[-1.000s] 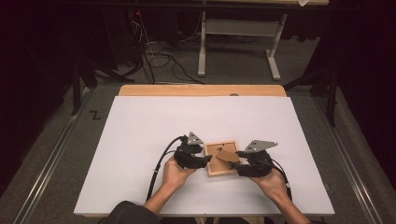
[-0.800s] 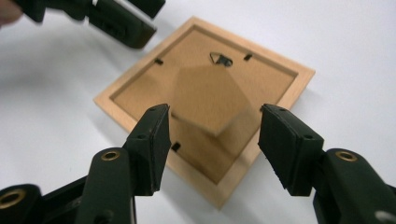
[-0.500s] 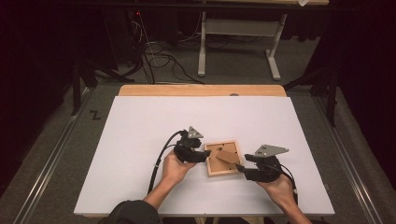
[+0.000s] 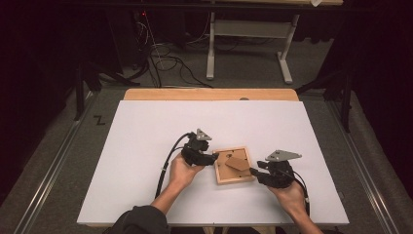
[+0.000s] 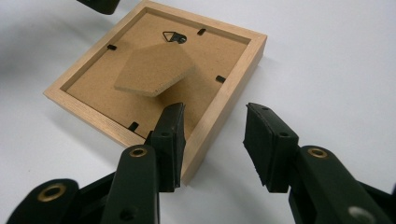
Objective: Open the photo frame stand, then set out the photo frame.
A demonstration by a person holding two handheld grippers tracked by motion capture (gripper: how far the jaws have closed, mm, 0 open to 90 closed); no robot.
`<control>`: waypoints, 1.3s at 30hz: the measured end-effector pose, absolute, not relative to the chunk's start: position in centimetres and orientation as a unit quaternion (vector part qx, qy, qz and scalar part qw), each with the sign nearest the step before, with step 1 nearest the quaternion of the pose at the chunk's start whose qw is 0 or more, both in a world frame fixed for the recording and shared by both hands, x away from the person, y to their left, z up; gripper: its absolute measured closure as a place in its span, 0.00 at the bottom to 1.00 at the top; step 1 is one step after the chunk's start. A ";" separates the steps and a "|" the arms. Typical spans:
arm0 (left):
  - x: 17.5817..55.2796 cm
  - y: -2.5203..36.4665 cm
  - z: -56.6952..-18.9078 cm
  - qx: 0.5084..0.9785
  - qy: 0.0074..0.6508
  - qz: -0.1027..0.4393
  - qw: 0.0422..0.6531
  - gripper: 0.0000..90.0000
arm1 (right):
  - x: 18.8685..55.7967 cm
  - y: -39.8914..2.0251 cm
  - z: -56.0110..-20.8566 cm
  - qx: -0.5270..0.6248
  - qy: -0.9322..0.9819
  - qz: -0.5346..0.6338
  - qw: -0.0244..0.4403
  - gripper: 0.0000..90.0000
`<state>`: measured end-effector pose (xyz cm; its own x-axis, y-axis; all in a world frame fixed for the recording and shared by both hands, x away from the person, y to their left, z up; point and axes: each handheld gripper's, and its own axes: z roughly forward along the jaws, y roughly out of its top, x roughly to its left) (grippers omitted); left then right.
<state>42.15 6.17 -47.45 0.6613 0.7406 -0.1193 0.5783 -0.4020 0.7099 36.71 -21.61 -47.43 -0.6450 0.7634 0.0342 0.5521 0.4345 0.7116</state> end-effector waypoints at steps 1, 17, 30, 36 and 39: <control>42.3 6.1 -47.5 0.831 0.397 0.108 0.374 0.52 | 36.8 -21.5 -47.4 0.397 0.833 0.356 0.147 0.66; 43.6 5.2 -47.9 0.835 0.394 0.091 0.373 0.54 | 37.4 -21.0 -47.9 0.405 0.833 0.354 0.129 0.66; 44.5 5.3 -48.9 0.838 0.389 0.092 0.372 0.56 | 37.6 -20.5 -48.1 0.396 0.842 0.343 0.128 0.78; 44.7 5.3 -49.0 0.838 0.386 0.082 0.377 0.58 | 37.8 -20.6 -48.0 0.397 0.843 0.341 0.127 0.82; 44.8 5.1 -48.9 0.841 0.382 0.080 0.374 0.59 | 37.8 -20.6 -48.1 0.394 0.844 0.341 0.128 0.83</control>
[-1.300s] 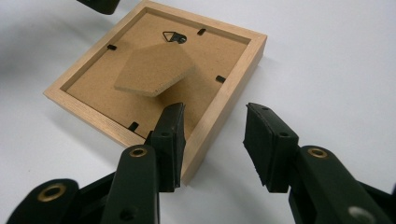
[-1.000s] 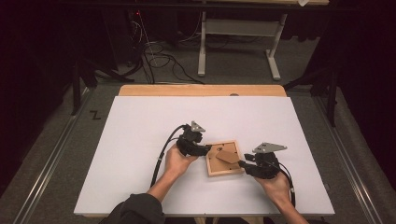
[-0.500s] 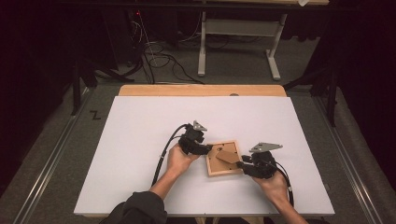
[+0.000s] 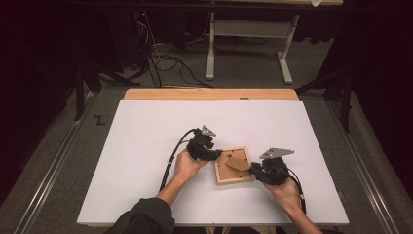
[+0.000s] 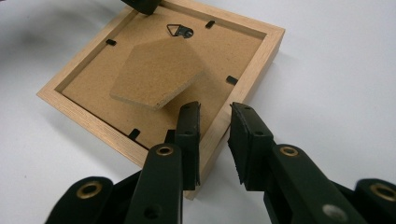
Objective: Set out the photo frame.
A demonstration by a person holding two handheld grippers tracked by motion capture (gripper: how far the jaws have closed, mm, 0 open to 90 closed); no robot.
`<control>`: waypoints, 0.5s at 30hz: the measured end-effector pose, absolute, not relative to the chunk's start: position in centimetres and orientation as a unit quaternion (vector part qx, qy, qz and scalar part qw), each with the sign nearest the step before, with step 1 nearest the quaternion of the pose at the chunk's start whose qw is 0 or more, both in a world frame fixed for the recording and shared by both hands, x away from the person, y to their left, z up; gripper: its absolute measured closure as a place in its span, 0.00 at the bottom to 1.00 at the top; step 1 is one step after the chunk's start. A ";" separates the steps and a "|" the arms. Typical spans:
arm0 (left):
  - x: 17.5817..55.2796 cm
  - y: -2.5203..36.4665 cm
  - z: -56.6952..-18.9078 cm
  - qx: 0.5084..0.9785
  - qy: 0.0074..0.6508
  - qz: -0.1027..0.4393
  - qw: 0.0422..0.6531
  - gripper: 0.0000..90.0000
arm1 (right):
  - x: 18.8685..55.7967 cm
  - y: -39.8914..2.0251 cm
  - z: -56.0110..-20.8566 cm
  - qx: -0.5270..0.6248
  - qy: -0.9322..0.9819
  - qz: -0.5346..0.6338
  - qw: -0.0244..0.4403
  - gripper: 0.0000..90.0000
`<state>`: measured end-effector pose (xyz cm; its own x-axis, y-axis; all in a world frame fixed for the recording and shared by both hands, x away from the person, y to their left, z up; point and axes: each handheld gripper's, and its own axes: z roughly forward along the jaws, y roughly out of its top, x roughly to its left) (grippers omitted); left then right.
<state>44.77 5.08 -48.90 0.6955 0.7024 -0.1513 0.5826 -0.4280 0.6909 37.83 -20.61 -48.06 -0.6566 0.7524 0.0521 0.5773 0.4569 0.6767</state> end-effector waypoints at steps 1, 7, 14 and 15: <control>44.8 5.0 -48.9 0.842 0.380 0.078 0.374 0.60 | 37.9 -20.6 -48.1 0.394 0.844 0.341 0.128 0.83; 44.8 4.4 -48.8 0.848 0.369 0.070 0.374 0.62 | 38.0 -20.6 -47.9 0.393 0.847 0.336 0.126 0.84; 44.7 4.6 -48.7 0.849 0.368 0.064 0.373 0.66 | 38.4 -20.5 -47.9 0.387 0.849 0.336 0.131 0.86; 44.6 4.6 -48.7 0.850 0.368 0.063 0.372 0.67 | 38.5 -20.4 -47.9 0.392 0.847 0.336 0.129 0.86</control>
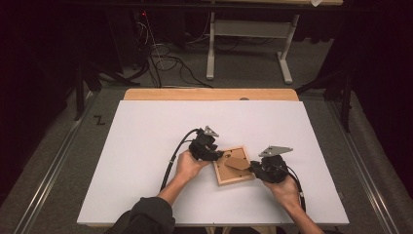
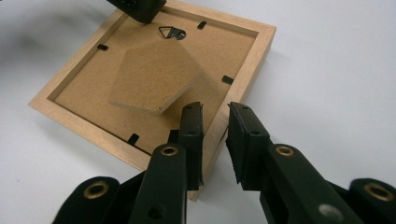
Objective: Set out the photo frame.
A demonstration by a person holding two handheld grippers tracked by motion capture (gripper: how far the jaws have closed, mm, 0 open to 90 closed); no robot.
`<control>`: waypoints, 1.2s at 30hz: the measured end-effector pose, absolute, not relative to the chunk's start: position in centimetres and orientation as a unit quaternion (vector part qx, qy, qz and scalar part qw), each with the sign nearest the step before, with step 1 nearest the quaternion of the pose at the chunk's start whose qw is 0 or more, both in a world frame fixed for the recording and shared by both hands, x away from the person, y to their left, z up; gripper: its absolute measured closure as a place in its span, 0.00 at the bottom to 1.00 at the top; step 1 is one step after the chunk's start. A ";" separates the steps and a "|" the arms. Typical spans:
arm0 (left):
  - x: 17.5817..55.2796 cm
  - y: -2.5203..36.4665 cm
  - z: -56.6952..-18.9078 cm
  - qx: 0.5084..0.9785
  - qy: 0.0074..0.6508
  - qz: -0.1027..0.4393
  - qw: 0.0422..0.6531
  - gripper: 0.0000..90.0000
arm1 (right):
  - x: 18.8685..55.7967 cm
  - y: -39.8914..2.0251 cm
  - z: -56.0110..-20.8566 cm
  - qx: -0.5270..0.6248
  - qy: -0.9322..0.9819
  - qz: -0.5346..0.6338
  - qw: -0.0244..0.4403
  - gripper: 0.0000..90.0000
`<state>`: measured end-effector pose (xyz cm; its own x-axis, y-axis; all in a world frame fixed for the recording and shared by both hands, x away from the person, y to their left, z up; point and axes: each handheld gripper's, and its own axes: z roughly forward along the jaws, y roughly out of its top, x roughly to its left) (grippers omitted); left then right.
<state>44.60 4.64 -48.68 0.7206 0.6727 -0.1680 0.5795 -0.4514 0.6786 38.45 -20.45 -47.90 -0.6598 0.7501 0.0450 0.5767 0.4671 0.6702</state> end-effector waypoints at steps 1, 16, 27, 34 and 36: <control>44.5 4.7 -48.6 0.851 0.368 0.062 0.371 0.68 | 38.5 -20.5 -47.9 0.391 0.847 0.337 0.128 0.86; 43.8 5.3 -48.7 0.851 0.366 0.056 0.371 0.71 | 39.1 -20.4 -48.1 0.394 0.842 0.346 0.129 0.88; 43.5 5.4 -48.6 0.850 0.371 0.060 0.369 0.74 | 38.8 -20.4 -48.0 0.388 0.844 0.343 0.138 0.88; 43.3 5.7 -48.7 0.848 0.375 0.057 0.371 0.76 | 39.0 -20.4 -48.1 0.386 0.846 0.343 0.136 0.89; 43.2 5.7 -48.7 0.847 0.375 0.056 0.371 0.77 | 39.0 -20.4 -48.1 0.385 0.846 0.343 0.136 0.89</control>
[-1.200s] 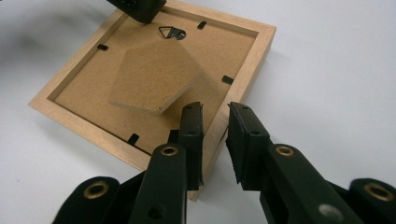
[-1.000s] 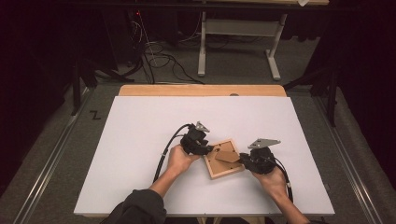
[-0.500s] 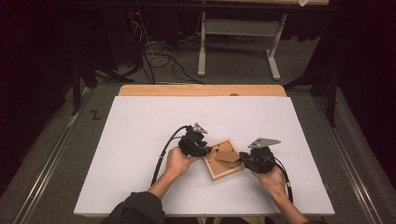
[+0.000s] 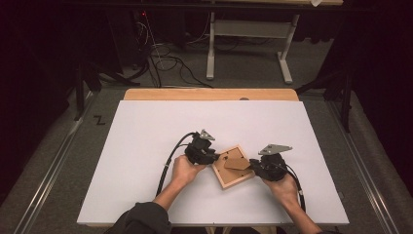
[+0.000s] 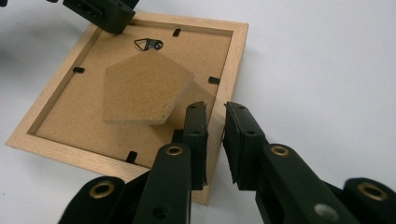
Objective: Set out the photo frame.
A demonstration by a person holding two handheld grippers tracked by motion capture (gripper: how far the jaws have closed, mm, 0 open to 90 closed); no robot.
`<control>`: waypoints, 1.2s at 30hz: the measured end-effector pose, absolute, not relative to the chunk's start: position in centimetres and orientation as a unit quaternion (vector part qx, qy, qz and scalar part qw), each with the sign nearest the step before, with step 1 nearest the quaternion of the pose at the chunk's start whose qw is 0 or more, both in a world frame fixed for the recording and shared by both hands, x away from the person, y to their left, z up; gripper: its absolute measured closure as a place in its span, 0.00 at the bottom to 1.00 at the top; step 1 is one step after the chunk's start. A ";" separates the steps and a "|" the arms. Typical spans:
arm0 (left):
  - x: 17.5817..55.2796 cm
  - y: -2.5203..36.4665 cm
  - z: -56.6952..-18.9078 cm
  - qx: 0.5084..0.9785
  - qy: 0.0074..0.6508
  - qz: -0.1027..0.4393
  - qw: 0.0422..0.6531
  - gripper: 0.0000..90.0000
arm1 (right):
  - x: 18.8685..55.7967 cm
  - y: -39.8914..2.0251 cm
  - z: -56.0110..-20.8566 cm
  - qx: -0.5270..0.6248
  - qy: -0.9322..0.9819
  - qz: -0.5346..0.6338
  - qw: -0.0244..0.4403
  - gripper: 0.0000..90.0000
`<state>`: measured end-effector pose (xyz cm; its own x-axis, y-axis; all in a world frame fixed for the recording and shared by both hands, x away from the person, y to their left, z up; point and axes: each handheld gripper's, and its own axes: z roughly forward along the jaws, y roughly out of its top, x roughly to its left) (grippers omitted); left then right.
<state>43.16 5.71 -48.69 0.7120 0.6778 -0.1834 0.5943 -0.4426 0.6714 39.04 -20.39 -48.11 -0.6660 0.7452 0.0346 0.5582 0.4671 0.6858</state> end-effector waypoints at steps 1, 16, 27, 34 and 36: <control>43.1 5.7 -48.7 0.847 0.377 0.056 0.372 0.78 | 39.1 -20.4 -48.1 0.387 0.845 0.343 0.137 0.89; 41.6 6.1 -48.4 0.855 0.370 0.057 0.360 0.83 | 39.1 -20.3 -48.2 0.387 0.842 0.347 0.142 0.89; 40.4 6.4 -48.4 0.859 0.366 0.056 0.354 0.87 | 38.8 -20.7 -48.3 0.400 0.836 0.351 0.137 0.81; 39.8 6.3 -48.3 0.860 0.366 0.053 0.351 0.88 | 38.9 -21.1 -48.4 0.410 0.830 0.355 0.129 0.78; 39.6 6.4 -48.4 0.861 0.363 0.053 0.352 0.88 | 38.8 -21.1 -48.4 0.407 0.831 0.355 0.131 0.80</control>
<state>39.57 6.38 -48.37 0.7314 0.6618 -0.1644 0.5876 -0.4894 0.6443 38.79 -21.11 -48.44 -0.6349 0.7693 0.0711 0.5831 0.4167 0.6974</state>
